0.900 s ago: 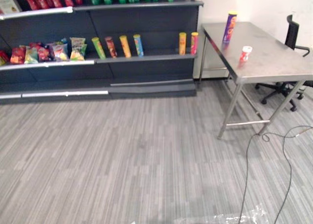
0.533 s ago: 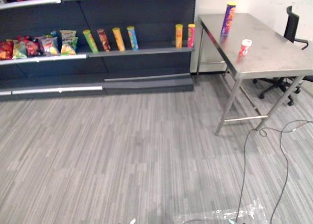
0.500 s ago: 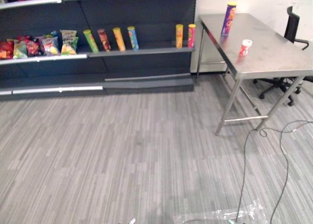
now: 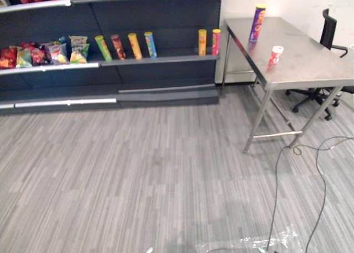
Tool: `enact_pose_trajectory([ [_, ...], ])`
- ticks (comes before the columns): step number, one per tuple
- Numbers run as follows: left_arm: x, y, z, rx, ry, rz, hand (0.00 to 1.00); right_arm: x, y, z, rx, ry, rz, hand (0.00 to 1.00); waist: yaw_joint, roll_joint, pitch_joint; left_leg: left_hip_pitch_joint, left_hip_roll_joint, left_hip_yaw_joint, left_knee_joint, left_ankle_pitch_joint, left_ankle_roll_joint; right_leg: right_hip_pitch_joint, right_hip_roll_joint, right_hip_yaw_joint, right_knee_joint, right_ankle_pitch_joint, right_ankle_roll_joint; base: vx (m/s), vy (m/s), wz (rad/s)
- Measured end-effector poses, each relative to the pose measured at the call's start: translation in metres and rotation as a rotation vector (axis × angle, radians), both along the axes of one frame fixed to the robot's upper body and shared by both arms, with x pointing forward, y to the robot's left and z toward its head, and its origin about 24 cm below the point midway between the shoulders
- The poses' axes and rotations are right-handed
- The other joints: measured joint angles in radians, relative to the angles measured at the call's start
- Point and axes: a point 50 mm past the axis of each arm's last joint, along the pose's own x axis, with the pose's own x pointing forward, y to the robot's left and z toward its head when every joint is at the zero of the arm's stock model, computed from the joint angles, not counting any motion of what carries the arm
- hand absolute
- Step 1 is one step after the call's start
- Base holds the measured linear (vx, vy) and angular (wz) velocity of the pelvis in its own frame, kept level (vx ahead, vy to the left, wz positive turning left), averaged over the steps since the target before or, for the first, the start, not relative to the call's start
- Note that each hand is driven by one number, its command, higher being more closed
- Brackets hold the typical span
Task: Put the gum and the chips on the shelf.
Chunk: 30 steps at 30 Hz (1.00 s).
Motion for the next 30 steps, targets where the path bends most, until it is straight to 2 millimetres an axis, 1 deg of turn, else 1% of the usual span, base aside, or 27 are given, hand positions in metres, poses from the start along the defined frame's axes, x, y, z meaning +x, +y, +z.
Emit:
enact_pose_trajectory([
  [3, 0.000, 0.000, 0.000, 0.000, 0.001, 0.000, 0.00, 0.001, 0.000, 0.000, -0.003, -0.007, 0.007, 0.00, 0.000, -0.001, 0.001, 0.002, -0.002, -0.001, -0.005, 0.000, 0.001, 0.000, -0.001, 0.000, 0.000, 0.000, 0.000, 0.00, 0.000, 0.00],
  [8, 0.000, 0.002, 0.000, 0.011, 0.001, 0.014, 0.00, 0.008, 0.001, 0.004, -0.063, -0.071, 0.035, 0.00, 0.000, -0.010, 0.006, 0.002, -0.003, -0.002, -0.004, 0.001, 0.001, 0.001, -0.002, -0.002, 0.000, 0.000, 0.000, 0.00, 0.000, 0.00],
  [14, 0.001, 0.004, 0.001, 0.024, 0.003, 0.017, 0.00, 0.010, 0.001, 0.003, -0.062, -0.055, 0.025, 0.00, -0.002, -0.013, 0.012, -0.016, -0.003, -0.020, 0.017, 0.001, 0.001, -0.002, -0.004, -0.014, 0.003, -0.001, 0.000, 0.00, -0.002, 0.05],
  [15, 0.004, 0.004, 0.001, 0.025, -0.005, 0.017, 0.00, 0.012, 0.000, 0.004, -0.058, -0.061, 0.009, 0.00, -0.004, -0.005, 0.024, -0.022, -0.001, -0.027, 0.030, 0.000, 0.000, -0.004, -0.006, -0.023, 0.014, -0.004, -0.004, -0.05, -0.025, 0.18],
  [16, 0.005, 0.004, 0.001, 0.026, -0.010, 0.016, 0.00, 0.013, 0.000, 0.004, -0.055, -0.062, 0.006, 0.00, -0.004, -0.015, 0.035, -0.031, 0.000, -0.027, 0.042, -0.002, -0.003, -0.013, -0.007, -0.026, 0.027, -0.010, -0.012, -0.06, -0.038, 0.17],
  [17, 0.009, 0.005, 0.002, 0.026, -0.022, 0.025, 0.00, 0.015, 0.001, 0.004, -0.051, -0.062, 0.006, 0.00, -0.003, -0.008, 0.043, -0.054, 0.006, -0.027, 0.075, -0.011, -0.015, -0.037, -0.010, -0.030, 0.068, -0.028, -0.015, -0.09, -0.041, 0.14],
  [19, 0.011, 0.007, 0.003, 0.016, -0.045, 0.066, 0.00, 0.018, 0.001, 0.004, -0.048, -0.065, 0.011, 0.00, -0.004, -0.020, 0.071, -0.101, 0.018, -0.024, 0.172, -0.039, -0.034, -0.073, -0.019, -0.036, 0.154, -0.079, -0.025, -0.11, -0.049, 0.17],
  [20, 0.012, 0.009, 0.004, 0.006, -0.070, 0.091, 0.00, 0.019, 0.004, 0.004, -0.045, -0.068, 0.018, 0.00, -0.003, -0.029, 0.086, -0.142, 0.025, -0.018, 0.267, -0.055, -0.043, -0.095, -0.029, -0.037, 0.210, -0.124, -0.034, -0.11, -0.051, 0.16],
  [21, 0.013, 0.010, 0.004, 0.003, -0.084, 0.102, 0.00, 0.018, 0.007, 0.003, -0.036, -0.065, 0.017, 0.00, -0.002, -0.036, 0.093, -0.164, 0.026, -0.013, 0.323, -0.056, -0.043, -0.100, -0.036, -0.038, 0.234, -0.138, -0.035, -0.11, -0.070, 0.16],
  [22, 0.014, 0.011, 0.006, -0.013, -0.117, 0.134, 0.00, 0.017, 0.008, 0.003, -0.030, -0.064, 0.011, 0.00, 0.000, -0.043, 0.103, -0.221, 0.038, 0.010, 0.456, -0.054, -0.041, -0.105, -0.048, -0.037, 0.273, -0.160, -0.039, -0.06, -0.059, 0.06],
  [23, 0.015, 0.009, 0.007, -0.022, -0.148, 0.147, 0.00, 0.018, 0.007, 0.004, -0.031, -0.073, 0.014, 0.00, 0.001, -0.046, 0.116, -0.291, 0.062, 0.022, 0.597, -0.057, -0.036, -0.103, -0.052, -0.032, 0.305, -0.179, -0.045, -0.03, -0.039, 0.00],
  [25, 0.015, 0.008, 0.008, -0.024, -0.177, 0.150, 0.00, 0.019, 0.004, 0.005, -0.035, -0.081, 0.009, 0.00, 0.001, -0.031, 0.119, -0.331, 0.091, 0.032, 0.670, -0.097, -0.025, -0.101, -0.054, -0.026, 0.333, -0.197, -0.043, 0.00, 0.050, -0.13],
  [26, 0.014, 0.007, 0.008, -0.030, -0.188, 0.148, 0.00, 0.019, 0.003, 0.005, -0.035, -0.081, -0.005, 0.00, 0.001, -0.028, 0.120, -0.345, 0.105, 0.033, 0.652, -0.107, -0.024, -0.100, -0.065, -0.016, 0.353, -0.209, -0.037, 0.05, 0.132, -0.27],
  [28, 0.012, 0.006, 0.008, -0.046, -0.200, 0.145, 0.00, 0.018, 0.003, 0.005, -0.025, -0.084, -0.007, 0.00, 0.001, -0.027, 0.120, -0.348, 0.121, 0.032, 0.555, -0.098, -0.031, -0.101, -0.086, 0.012, 0.370, -0.222, -0.024, 0.11, 0.162, -0.31],
  [29, 0.011, 0.003, 0.008, -0.065, -0.205, 0.140, 0.00, 0.018, 0.003, 0.005, -0.023, -0.088, -0.006, 0.00, 0.000, -0.026, 0.121, -0.350, 0.131, 0.027, 0.485, -0.078, -0.040, -0.095, -0.102, 0.029, 0.375, -0.228, -0.014, 0.18, 0.227, -0.26],
  [30, 0.010, 0.002, 0.008, -0.081, -0.210, 0.151, 0.00, 0.018, 0.002, 0.006, -0.022, -0.095, -0.011, 0.00, -0.001, -0.022, 0.124, -0.350, 0.138, 0.021, 0.411, -0.045, -0.051, -0.082, -0.120, 0.039, 0.374, -0.237, 0.001, 0.20, 0.247, -0.19],
])
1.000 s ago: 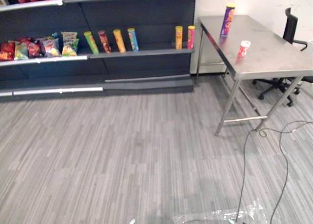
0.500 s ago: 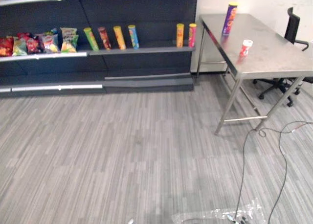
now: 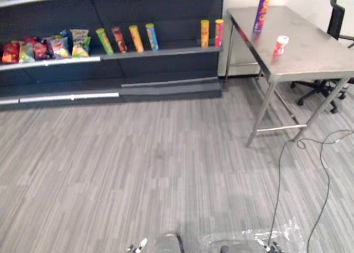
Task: Put the gum and the chips on the shelf.
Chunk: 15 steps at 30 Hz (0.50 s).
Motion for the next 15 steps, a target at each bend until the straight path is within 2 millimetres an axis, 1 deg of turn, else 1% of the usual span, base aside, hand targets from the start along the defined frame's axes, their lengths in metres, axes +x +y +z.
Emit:
enact_pose_trajectory([
  [1, -0.001, -0.001, 0.000, -0.007, -0.002, 0.007, 0.00, -0.002, -0.001, 0.000, 0.001, 0.001, -0.004, 0.00, -0.001, 0.003, 0.001, 0.000, 0.002, -0.007, -0.039, 0.017, -0.009, 0.005, -0.009, 0.006, 0.000, -0.004, 0.006, 0.21, 0.292, -0.14],
  [2, -0.002, -0.003, -0.001, -0.019, -0.005, 0.017, 0.00, -0.005, -0.002, 0.000, 0.002, 0.000, -0.012, 0.00, -0.001, 0.013, 0.004, 0.002, 0.009, -0.028, -0.106, 0.055, -0.036, 0.018, -0.019, 0.022, -0.001, -0.016, 0.026, 0.24, 0.345, -0.20],
  [3, -0.003, -0.005, -0.001, -0.028, -0.006, 0.021, 0.00, -0.005, -0.006, 0.001, -0.005, -0.003, -0.015, 0.00, -0.002, 0.031, 0.007, 0.002, 0.034, -0.036, -0.145, 0.068, -0.042, 0.035, -0.019, 0.037, -0.002, -0.029, 0.047, 0.26, 0.376, -0.26],
  [4, -0.005, -0.007, -0.001, -0.034, -0.003, 0.027, 0.00, -0.006, -0.007, 0.001, -0.009, 0.000, -0.015, 0.00, -0.002, 0.038, 0.011, 0.001, 0.042, -0.034, -0.136, 0.103, -0.052, 0.046, -0.023, 0.046, -0.003, -0.037, 0.061, 0.39, 0.518, -0.34],
  [5, -0.008, -0.006, -0.002, -0.035, 0.005, 0.028, 0.00, -0.009, -0.007, 0.000, -0.006, 0.013, -0.016, 0.00, 0.002, 0.041, 0.010, 0.005, 0.021, -0.017, -0.088, 0.127, -0.020, 0.073, -0.049, 0.071, -0.019, -0.047, 0.076, 0.27, 0.360, -0.26],
  [6, -0.009, -0.004, -0.001, -0.027, 0.008, 0.026, 0.00, -0.010, -0.005, -0.001, -0.002, 0.021, -0.015, 0.00, 0.003, 0.032, 0.008, 0.002, 0.007, -0.008, -0.061, 0.095, -0.004, 0.087, -0.062, 0.075, -0.038, -0.048, 0.077, 0.42, 0.452, -0.20],
  [7, -0.006, 0.003, 0.000, 0.003, 0.001, 0.021, 0.00, -0.008, 0.000, -0.002, 0.002, 0.028, 0.013, 0.00, 0.000, 0.004, -0.005, -0.022, -0.023, 0.007, 0.011, 0.028, 0.025, 0.103, -0.091, 0.092, -0.057, -0.042, 0.071, 0.27, 0.249, -0.06],
  [8, -0.004, 0.005, 0.001, 0.018, 0.000, 0.013, 0.00, -0.008, 0.002, -0.003, 0.005, 0.027, 0.012, 0.00, -0.001, -0.011, -0.011, -0.034, -0.038, 0.010, 0.039, 0.002, 0.036, 0.103, -0.106, 0.100, -0.058, -0.023, 0.088, 0.38, 0.388, 0.06],
  [9, -0.001, 0.008, 0.002, 0.037, 0.004, -0.011, 0.00, -0.008, 0.004, -0.003, 0.007, 0.030, -0.006, 0.00, -0.002, -0.019, -0.016, -0.042, -0.059, 0.016, 0.072, -0.034, 0.046, 0.103, -0.130, 0.104, -0.054, 0.001, 0.116, 0.28, 0.337, 0.06],
  [10, -0.001, 0.008, 0.002, 0.041, 0.008, -0.026, 0.00, -0.009, 0.004, -0.003, 0.004, 0.035, -0.018, 0.00, 0.000, -0.024, -0.024, -0.038, -0.072, 0.023, 0.077, -0.049, 0.054, 0.100, -0.143, 0.105, -0.045, 0.020, 0.114, 0.34, 0.383, -0.03],
  [11, -0.001, 0.008, 0.001, 0.042, 0.020, -0.037, 0.00, -0.010, 0.003, -0.003, -0.005, 0.039, -0.020, 0.00, 0.002, -0.024, -0.032, -0.017, -0.089, 0.039, 0.066, -0.067, 0.063, 0.082, -0.163, 0.107, -0.002, 0.048, 0.114, 0.29, 0.292, -0.14],
  [12, -0.002, 0.007, 0.001, 0.048, 0.030, -0.047, 0.00, -0.010, 0.003, -0.003, -0.007, 0.042, -0.019, 0.00, 0.003, -0.022, -0.036, -0.003, -0.099, 0.047, 0.053, -0.072, 0.071, 0.064, -0.173, 0.112, 0.042, 0.063, 0.114, 0.29, 0.253, -0.24],
  [13, -0.003, 0.008, 0.001, 0.068, 0.043, -0.074, 0.00, -0.011, 0.003, -0.003, -0.010, 0.043, -0.017, 0.00, 0.004, -0.024, -0.046, 0.033, -0.123, 0.066, 0.012, -0.076, 0.079, -0.007, -0.199, 0.132, 0.181, 0.100, 0.106, 0.29, 0.224, -0.14],
  [14, -0.004, 0.009, 0.001, 0.079, 0.052, -0.110, 0.00, -0.011, 0.003, -0.003, -0.009, 0.042, -0.016, 0.00, 0.000, -0.023, -0.048, 0.066, -0.144, 0.069, -0.023, -0.076, 0.086, -0.059, -0.222, 0.126, 0.295, 0.147, 0.080, 0.34, 0.256, -0.08],
  [15, -0.003, 0.008, 0.001, 0.090, 0.056, -0.161, 0.00, -0.010, 0.003, -0.003, -0.012, 0.037, -0.014, 0.00, -0.004, -0.020, -0.054, 0.110, -0.166, 0.074, -0.064, -0.075, 0.108, -0.123, -0.253, 0.113, 0.421, 0.229, 0.037, 0.29, 0.196, 0.06],
])
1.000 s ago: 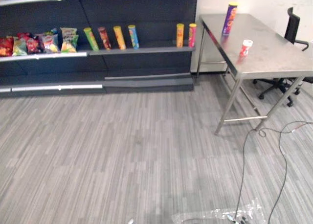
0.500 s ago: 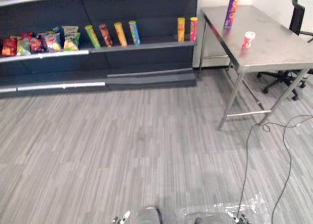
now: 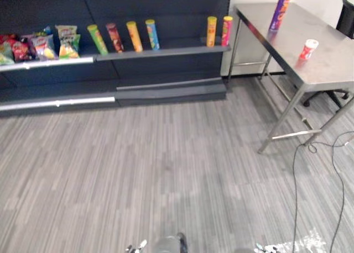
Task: Put the gum and the chips on the shelf.
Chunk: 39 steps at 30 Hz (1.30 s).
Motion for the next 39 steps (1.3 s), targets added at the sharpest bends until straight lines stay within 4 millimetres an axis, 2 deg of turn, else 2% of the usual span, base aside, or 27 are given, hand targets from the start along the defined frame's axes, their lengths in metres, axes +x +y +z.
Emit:
enact_pose_trajectory([
  [1, 0.001, 0.000, 0.000, 0.003, 0.000, -0.015, 0.00, -0.002, 0.000, 0.000, 0.000, 0.004, -0.001, 0.00, -0.001, 0.002, -0.002, 0.020, -0.007, 0.001, -0.016, 0.003, 0.015, -0.024, -0.016, -0.016, 0.063, 0.018, -0.005, 0.28, 0.158, 0.10],
  [2, 0.002, 0.000, 0.001, 0.004, -0.002, -0.033, 0.00, 0.001, -0.001, 0.001, -0.006, -0.009, 0.005, 0.00, -0.001, 0.011, -0.003, 0.060, -0.012, -0.001, -0.046, 0.006, 0.033, -0.073, -0.022, -0.071, 0.189, -0.034, -0.006, 0.28, 0.107, 0.11],
  [3, 0.002, 0.000, 0.000, 0.005, 0.000, -0.040, 0.00, 0.002, -0.001, 0.001, -0.009, -0.013, 0.014, 0.00, -0.001, 0.013, -0.007, 0.081, -0.011, -0.007, -0.061, 0.007, 0.035, -0.083, -0.013, -0.102, 0.207, -0.071, 0.001, 0.36, 0.082, 0.12],
  [4, 0.004, -0.001, 0.001, 0.007, -0.002, -0.050, 0.00, 0.003, -0.002, 0.002, -0.015, -0.019, 0.025, 0.00, -0.001, 0.016, -0.008, 0.112, -0.001, -0.013, -0.092, 0.009, 0.037, -0.094, 0.023, -0.175, 0.195, -0.145, 0.010, 0.25, 0.037, 0.07],
  [6, 0.004, -0.003, 0.000, 0.004, 0.008, -0.052, 0.00, 0.005, -0.003, 0.002, -0.027, -0.025, 0.050, 0.00, 0.001, 0.028, -0.003, 0.154, 0.033, -0.013, -0.126, 0.009, 0.036, -0.110, 0.101, -0.275, 0.089, -0.215, 0.008, 0.27, -0.031, -0.05],
  [7, 0.005, -0.003, -0.001, 0.002, 0.017, -0.055, 0.00, 0.007, -0.004, 0.003, -0.034, -0.033, 0.058, 0.00, -0.001, 0.032, -0.001, 0.170, 0.051, -0.011, -0.143, 0.010, 0.034, -0.125, 0.134, -0.319, 0.022, -0.221, 0.001, 0.37, -0.107, -0.13],
  [9, 0.007, -0.003, -0.001, 0.007, 0.019, -0.053, 0.00, 0.009, -0.004, 0.004, -0.043, -0.052, 0.057, 0.00, -0.004, 0.034, 0.002, 0.209, 0.080, -0.010, -0.200, 0.018, 0.016, -0.183, 0.204, -0.345, -0.190, -0.198, 0.012, 0.30, -0.141, -0.03],
  [10, 0.008, -0.003, -0.001, 0.010, 0.018, -0.050, 0.00, 0.010, -0.003, 0.005, -0.047, -0.061, 0.058, 0.00, -0.007, 0.034, 0.002, 0.217, 0.084, -0.013, -0.214, 0.019, 0.007, -0.197, 0.217, -0.335, -0.259, -0.172, 0.012, 0.27, -0.175, 0.15],
  [12, 0.010, -0.002, 0.000, 0.013, 0.012, -0.016, 0.00, 0.012, -0.003, 0.006, -0.051, -0.083, 0.037, 0.00, -0.018, 0.028, 0.013, 0.246, 0.093, -0.042, -0.230, -0.009, -0.039, -0.206, 0.239, -0.238, -0.506, -0.024, 0.020, 0.29, -0.252, 0.37],
  [13, 0.011, -0.002, 0.000, 0.013, 0.008, 0.000, 0.00, 0.011, -0.001, 0.006, -0.052, -0.083, 0.032, 0.00, -0.021, 0.024, 0.015, 0.255, 0.094, -0.057, -0.225, -0.029, -0.046, -0.200, 0.234, -0.205, -0.538, -0.009, 0.025, 0.33, -0.334, 0.53],
  [14, 0.011, -0.002, 0.000, 0.007, 0.003, 0.038, 0.00, 0.008, 0.001, 0.005, -0.050, -0.074, 0.022, 0.00, -0.022, 0.020, 0.022, 0.288, 0.098, -0.078, -0.224, -0.057, -0.077, -0.189, 0.227, -0.181, -0.530, 0.050, 0.018, 0.36, -0.373, 0.60],
  [15, 0.010, -0.007, -0.001, -0.010, -0.001, 0.071, 0.00, 0.005, -0.004, 0.006, -0.067, -0.072, 0.022, 0.00, -0.024, 0.032, 0.025, 0.309, 0.137, -0.094, -0.224, -0.075, -0.105, -0.190, 0.250, -0.194, -0.461, 0.055, -0.003, 0.47, -0.432, 0.62],
  [16, 0.014, -0.016, -0.002, -0.034, -0.015, 0.085, 0.00, 0.006, -0.012, 0.009, -0.093, -0.077, 0.023, 0.00, -0.022, 0.068, 0.023, 0.321, 0.173, -0.095, -0.220, -0.076, -0.110, -0.192, 0.276, -0.226, -0.415, 0.007, -0.052, 0.40, -0.336, 0.44],
  [18, 0.018, -0.020, -0.002, -0.048, -0.027, 0.103, 0.00, 0.011, -0.015, 0.010, -0.103, -0.081, 0.025, 0.00, -0.020, 0.079, 0.023, 0.323, 0.202, -0.090, -0.195, -0.052, -0.128, -0.191, 0.293, -0.244, -0.391, -0.032, -0.068, 0.31, -0.239, 0.19],
  [22, 0.027, -0.017, 0.000, -0.070, -0.076, 0.151, 0.00, 0.015, -0.011, 0.010, -0.095, -0.087, 0.034, 0.00, -0.021, 0.066, 0.021, 0.248, 0.265, -0.093, 0.076, 0.027, -0.134, -0.115, 0.321, -0.272, -0.369, -0.116, -0.097, 0.32, -0.295, 0.11],
  [23, 0.031, -0.016, 0.002, -0.090, -0.108, 0.175, 0.00, 0.018, -0.010, 0.011, -0.091, -0.097, 0.049, 0.00, -0.020, 0.064, 0.019, 0.153, 0.307, -0.099, 0.297, 0.088, -0.118, -0.084, 0.338, -0.271, -0.369, -0.141, -0.107, 0.26, -0.184, -0.11],
  [25, 0.033, -0.017, 0.003, -0.114, -0.137, 0.215, 0.00, 0.019, -0.009, 0.011, -0.092, -0.097, 0.071, 0.00, -0.020, 0.055, 0.021, 0.047, 0.347, -0.121, 0.513, 0.175, -0.110, -0.054, 0.356, -0.260, -0.373, -0.165, -0.120, 0.24, -0.117, -0.20],
  [26, 0.036, -0.019, 0.004, -0.137, -0.155, 0.245, 0.00, 0.019, -0.010, 0.010, -0.090, -0.091, 0.073, 0.00, -0.020, 0.062, 0.018, -0.014, 0.366, -0.124, 0.659, 0.154, -0.112, -0.023, 0.364, -0.250, -0.376, -0.183, -0.137, 0.29, -0.060, -0.25],
  [27, 0.037, -0.020, 0.004, -0.148, -0.161, 0.261, 0.00, 0.018, -0.010, 0.010, -0.082, -0.082, 0.067, 0.00, -0.021, 0.060, 0.019, -0.054, 0.368, -0.115, 0.730, 0.116, -0.112, 0.022, 0.369, -0.246, -0.392, -0.185, -0.135, 0.29, -0.043, -0.23],
  [29, 0.038, -0.020, 0.004, -0.158, -0.169, 0.259, 0.00, 0.016, -0.010, 0.009, -0.078, -0.072, 0.063, 0.00, -0.018, 0.057, 0.020, -0.080, 0.347, -0.087, 0.700, 0.059, -0.112, 0.091, 0.370, -0.229, -0.422, -0.193, -0.135, 0.28, -0.003, -0.22],
  [31, 0.040, -0.020, 0.005, -0.171, -0.196, 0.247, 0.00, 0.019, -0.008, 0.009, -0.072, -0.081, 0.060, 0.00, -0.007, 0.052, 0.020, -0.096, 0.306, -0.046, 0.562, 0.014, -0.110, 0.133, 0.357, -0.198, -0.445, -0.205, -0.132, 0.27, 0.070, -0.42],
  [32, 0.040, -0.019, 0.005, -0.175, -0.203, 0.243, 0.00, 0.022, -0.007, 0.009, -0.064, -0.095, 0.056, 0.00, 0.000, 0.047, 0.020, -0.102, 0.263, -0.023, 0.417, 0.007, -0.107, 0.145, 0.337, -0.174, -0.446, -0.216, -0.120, 0.30, 0.164, -0.47],
  [34, 0.041, -0.020, 0.006, -0.176, -0.206, 0.223, 0.00, 0.025, -0.007, 0.010, -0.057, -0.108, 0.040, 0.00, 0.006, 0.045, 0.020, -0.112, 0.191, -0.031, 0.167, 0.031, -0.111, 0.161, 0.303, -0.145, -0.445, -0.236, -0.092, 0.28, 0.205, -0.41],
  [36, 0.040, -0.021, 0.006, -0.170, -0.204, 0.226, 0.00, 0.024, -0.007, 0.010, -0.049, -0.114, 0.046, 0.00, 0.007, 0.051, 0.019, -0.118, 0.147, -0.081, -0.134, 0.126, -0.132, 0.187, 0.279, -0.101, -0.453, -0.264, -0.053, 0.29, 0.262, -0.46],
  [37, 0.038, -0.021, 0.005, -0.171, -0.198, 0.230, 0.00, 0.024, -0.008, 0.010, -0.048, -0.115, 0.048, 0.00, 0.007, 0.055, 0.017, -0.130, 0.152, -0.098, -0.157, 0.134, -0.133, 0.195, 0.279, -0.092, -0.457, -0.272, -0.041, 0.34, 0.317, -0.52],
  [38, 0.037, -0.020, 0.006, -0.170, -0.200, 0.237, 0.00, 0.023, -0.007, 0.010, -0.045, -0.111, 0.049, 0.00, 0.011, 0.054, 0.016, -0.142, 0.164, -0.094, -0.129, 0.194, -0.140, 0.223, 0.275, -0.064, -0.466, -0.290, -0.022, 0.41, 0.356, -0.54],
  [39, 0.036, -0.019, 0.006, -0.167, -0.199, 0.239, 0.00, 0.022, -0.004, 0.009, -0.033, -0.109, 0.050, 0.00, 0.018, 0.057, 0.003, -0.141, 0.143, -0.090, -0.094, 0.233, -0.122, 0.247, 0.255, -0.034, -0.493, -0.302, -0.015, 0.43, 0.358, -0.57],
])
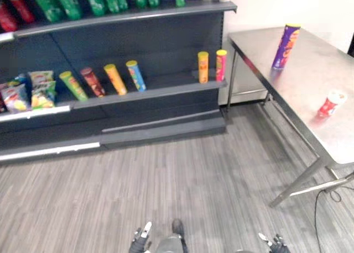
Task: Put the gum and the chips on the shelf.
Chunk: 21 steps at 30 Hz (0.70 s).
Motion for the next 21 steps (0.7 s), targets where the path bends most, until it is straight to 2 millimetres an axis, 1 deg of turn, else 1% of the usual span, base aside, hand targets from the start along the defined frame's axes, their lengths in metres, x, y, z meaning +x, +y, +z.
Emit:
enact_pose_trajectory([
  [1, 0.000, 0.003, 0.000, 0.008, -0.001, -0.002, 0.00, 0.000, 0.003, -0.001, 0.011, 0.002, 0.002, 0.00, 0.003, -0.014, -0.008, -0.001, -0.011, 0.003, 0.023, -0.006, 0.008, 0.004, -0.011, 0.014, -0.010, -0.003, -0.007, 0.47, 0.311, -0.55],
  [2, 0.001, 0.009, 0.002, 0.024, -0.003, -0.009, 0.00, 0.001, 0.008, -0.003, 0.031, 0.008, 0.011, 0.00, 0.007, -0.048, -0.019, -0.007, -0.036, 0.009, 0.067, -0.043, 0.059, 0.016, -0.025, 0.052, -0.020, 0.024, -0.009, 0.36, 0.210, -0.34],
  [3, 0.001, 0.011, 0.002, 0.030, 0.001, -0.014, 0.00, 0.001, 0.011, -0.003, 0.039, 0.008, 0.016, 0.00, 0.007, -0.049, -0.019, -0.011, -0.045, 0.017, 0.082, -0.057, 0.070, 0.018, -0.037, 0.062, -0.022, 0.043, 0.002, 0.48, 0.318, -0.20],
  [4, 0.002, 0.013, 0.001, 0.036, 0.010, -0.027, 0.00, 0.002, 0.015, -0.004, 0.046, 0.006, 0.015, 0.00, 0.006, -0.066, -0.030, 0.003, -0.066, 0.026, 0.088, -0.072, 0.087, 0.019, -0.057, 0.079, -0.013, 0.082, 0.017, 0.37, 0.281, 0.01],
  [5, 0.001, 0.013, 0.000, 0.039, 0.023, -0.048, 0.00, 0.002, 0.015, -0.004, 0.042, 0.008, 0.026, 0.00, 0.005, -0.066, -0.031, 0.027, -0.087, 0.030, 0.085, -0.089, 0.110, 0.021, -0.074, 0.081, 0.015, 0.113, 0.026, 0.48, 0.375, 0.07],
  [6, 0.002, 0.014, 0.000, 0.041, 0.036, -0.068, 0.00, 0.002, 0.015, -0.004, 0.043, 0.008, 0.024, 0.00, 0.003, -0.071, -0.035, 0.055, -0.113, 0.034, 0.072, -0.111, 0.123, 0.006, -0.096, 0.082, 0.087, 0.125, 0.042, 0.33, 0.245, 0.07],
  [7, 0.001, 0.014, -0.001, 0.039, 0.042, -0.073, 0.00, 0.003, 0.015, -0.003, 0.042, 0.006, 0.024, 0.00, 0.003, -0.071, -0.038, 0.069, -0.126, 0.037, 0.065, -0.123, 0.128, -0.021, -0.108, 0.085, 0.154, 0.130, 0.047, 0.31, 0.231, 0.03],
  [8, 0.001, 0.014, -0.001, 0.037, 0.043, -0.075, 0.00, 0.004, 0.014, -0.003, 0.041, 0.002, 0.021, 0.00, 0.003, -0.075, -0.041, 0.093, -0.142, 0.048, 0.048, -0.138, 0.132, -0.077, -0.125, 0.097, 0.287, 0.146, 0.047, 0.23, 0.167, 0.01],
  [9, 0.001, 0.014, -0.001, 0.037, 0.042, -0.094, 0.00, 0.005, 0.013, -0.002, 0.038, -0.004, 0.019, 0.00, -0.001, -0.076, -0.041, 0.125, -0.160, 0.050, 0.028, -0.149, 0.140, -0.140, -0.142, 0.102, 0.430, 0.195, 0.044, 0.23, 0.159, 0.00],
  [10, 0.000, 0.015, -0.001, 0.034, 0.048, -0.125, 0.00, 0.007, 0.012, -0.002, 0.036, -0.009, 0.018, 0.00, -0.006, -0.071, -0.037, 0.161, -0.174, 0.051, 0.006, -0.158, 0.145, -0.201, -0.161, 0.101, 0.565, 0.256, 0.053, 0.29, 0.179, 0.07],
  [11, -0.003, 0.016, -0.002, 0.032, 0.067, -0.157, 0.00, 0.010, 0.012, -0.001, 0.035, -0.020, 0.011, 0.00, -0.013, -0.070, -0.033, 0.217, -0.186, 0.048, -0.018, -0.171, 0.149, -0.269, -0.177, 0.077, 0.735, 0.245, 0.044, 0.34, 0.173, 0.03],
  [12, -0.007, 0.017, -0.003, 0.032, 0.089, -0.171, 0.00, 0.011, 0.011, -0.001, 0.035, -0.028, -0.002, 0.00, -0.017, -0.068, -0.033, 0.272, -0.188, 0.052, -0.047, -0.178, 0.148, -0.307, -0.181, 0.029, 0.813, 0.217, 0.005, 0.34, 0.152, 0.02],
  [13, -0.009, 0.017, -0.004, 0.029, 0.097, -0.172, 0.00, 0.011, 0.010, 0.000, 0.034, -0.035, -0.010, 0.00, -0.018, -0.067, -0.034, 0.299, -0.186, 0.054, -0.060, -0.177, 0.150, -0.319, -0.181, -0.007, 0.818, 0.196, 0.006, 0.35, 0.104, -0.01],
  [14, -0.010, 0.016, -0.005, 0.025, 0.107, -0.172, 0.00, 0.012, 0.010, 0.000, 0.034, -0.048, -0.015, 0.00, -0.018, -0.065, -0.033, 0.340, -0.179, 0.055, -0.089, -0.175, 0.153, -0.340, -0.178, -0.090, 0.781, 0.147, 0.005, 0.31, 0.021, -0.07],
  [15, -0.012, 0.014, -0.006, 0.018, 0.116, -0.173, 0.00, 0.016, 0.010, 0.002, 0.031, -0.065, -0.011, 0.00, -0.017, -0.057, -0.031, 0.369, -0.162, 0.062, -0.108, -0.177, 0.148, -0.359, -0.164, -0.163, 0.691, 0.108, 0.006, 0.32, -0.004, -0.12],
  [16, -0.013, 0.013, -0.006, 0.012, 0.121, -0.173, 0.00, 0.019, 0.010, 0.002, 0.029, -0.075, -0.010, 0.00, -0.017, -0.050, -0.029, 0.379, -0.150, 0.065, -0.112, -0.181, 0.140, -0.366, -0.151, -0.193, 0.635, 0.100, 0.005, 0.33, -0.058, -0.22],
  [17, -0.016, 0.011, -0.007, 0.002, 0.131, -0.172, 0.00, 0.022, 0.011, 0.004, 0.022, -0.095, -0.006, 0.00, -0.017, -0.037, -0.028, 0.391, -0.123, 0.075, -0.115, -0.188, 0.128, -0.375, -0.123, -0.244, 0.502, 0.100, 0.005, 0.34, -0.099, -0.24],
  [18, -0.020, 0.010, -0.008, -0.001, 0.141, -0.169, 0.00, 0.024, 0.012, 0.005, 0.023, -0.111, -0.003, 0.00, -0.016, -0.032, -0.028, 0.402, -0.103, 0.082, -0.116, -0.197, 0.108, -0.370, -0.102, -0.288, 0.348, 0.123, 0.015, 0.33, -0.118, -0.24],
  [19, -0.023, 0.011, -0.008, 0.000, 0.146, -0.166, 0.00, 0.025, 0.014, 0.005, 0.026, -0.117, 0.005, 0.00, -0.015, -0.035, -0.029, 0.407, -0.100, 0.087, -0.117, -0.205, 0.095, -0.369, -0.098, -0.304, 0.275, 0.156, 0.009, 0.31, -0.147, -0.29],
  [20, -0.027, 0.015, -0.008, 0.010, 0.154, -0.159, 0.00, 0.024, 0.018, 0.005, 0.037, -0.127, 0.027, 0.00, -0.011, -0.055, -0.027, 0.431, -0.109, 0.105, -0.123, -0.218, 0.074, -0.366, -0.102, -0.330, 0.158, 0.301, -0.008, 0.30, -0.187, -0.47],
  [21, -0.031, 0.015, -0.009, 0.011, 0.172, -0.153, 0.00, 0.026, 0.019, 0.006, 0.043, -0.137, 0.042, 0.00, -0.008, -0.055, -0.021, 0.463, -0.107, 0.122, -0.138, -0.229, 0.058, -0.351, -0.101, -0.365, 0.147, 0.308, -0.078, 0.29, -0.193, -0.53],
])
